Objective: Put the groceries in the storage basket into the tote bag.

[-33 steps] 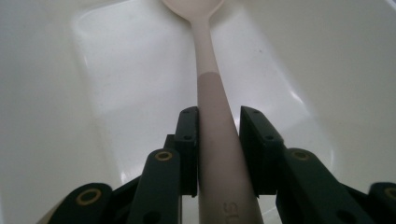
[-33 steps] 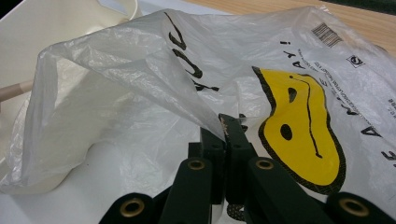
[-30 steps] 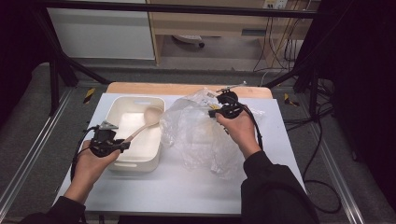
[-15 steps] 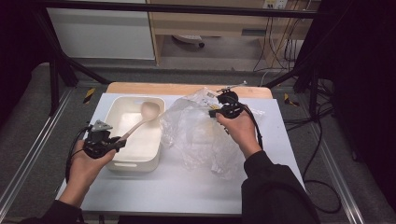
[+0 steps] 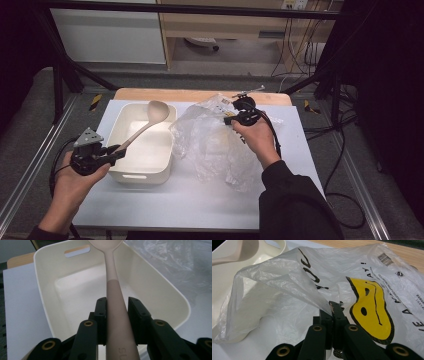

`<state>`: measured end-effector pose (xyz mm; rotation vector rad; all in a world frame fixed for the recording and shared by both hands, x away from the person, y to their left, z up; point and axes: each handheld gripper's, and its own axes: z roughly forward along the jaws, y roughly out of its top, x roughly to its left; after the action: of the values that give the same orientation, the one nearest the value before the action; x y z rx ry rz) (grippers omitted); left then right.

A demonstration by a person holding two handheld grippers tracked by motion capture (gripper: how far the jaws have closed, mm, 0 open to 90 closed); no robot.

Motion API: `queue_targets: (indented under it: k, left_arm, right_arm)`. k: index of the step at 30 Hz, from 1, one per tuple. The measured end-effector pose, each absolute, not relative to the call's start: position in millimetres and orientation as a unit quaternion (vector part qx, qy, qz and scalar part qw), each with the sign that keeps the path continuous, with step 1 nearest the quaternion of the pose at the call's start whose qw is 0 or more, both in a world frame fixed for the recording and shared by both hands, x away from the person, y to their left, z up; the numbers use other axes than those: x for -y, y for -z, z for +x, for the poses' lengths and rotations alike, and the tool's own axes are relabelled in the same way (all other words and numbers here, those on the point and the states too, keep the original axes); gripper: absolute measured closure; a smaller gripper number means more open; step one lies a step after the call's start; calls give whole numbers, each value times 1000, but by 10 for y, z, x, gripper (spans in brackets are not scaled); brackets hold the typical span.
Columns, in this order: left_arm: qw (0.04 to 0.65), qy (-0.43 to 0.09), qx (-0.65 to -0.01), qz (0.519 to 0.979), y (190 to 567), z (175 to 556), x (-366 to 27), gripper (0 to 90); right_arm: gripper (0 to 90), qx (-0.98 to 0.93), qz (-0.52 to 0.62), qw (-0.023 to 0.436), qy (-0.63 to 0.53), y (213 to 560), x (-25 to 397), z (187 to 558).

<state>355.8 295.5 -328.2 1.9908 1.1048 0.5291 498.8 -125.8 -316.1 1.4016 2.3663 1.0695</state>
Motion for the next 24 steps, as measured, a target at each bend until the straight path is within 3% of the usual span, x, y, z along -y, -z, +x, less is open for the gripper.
queue_targets:
  k: [24]
  left_arm:
    - [410, -182, -333, 829, 3012, 3236, -2504, 696]
  right_arm:
    - [900, -802, 472, 93, -353, 3156, 1217, 5025]
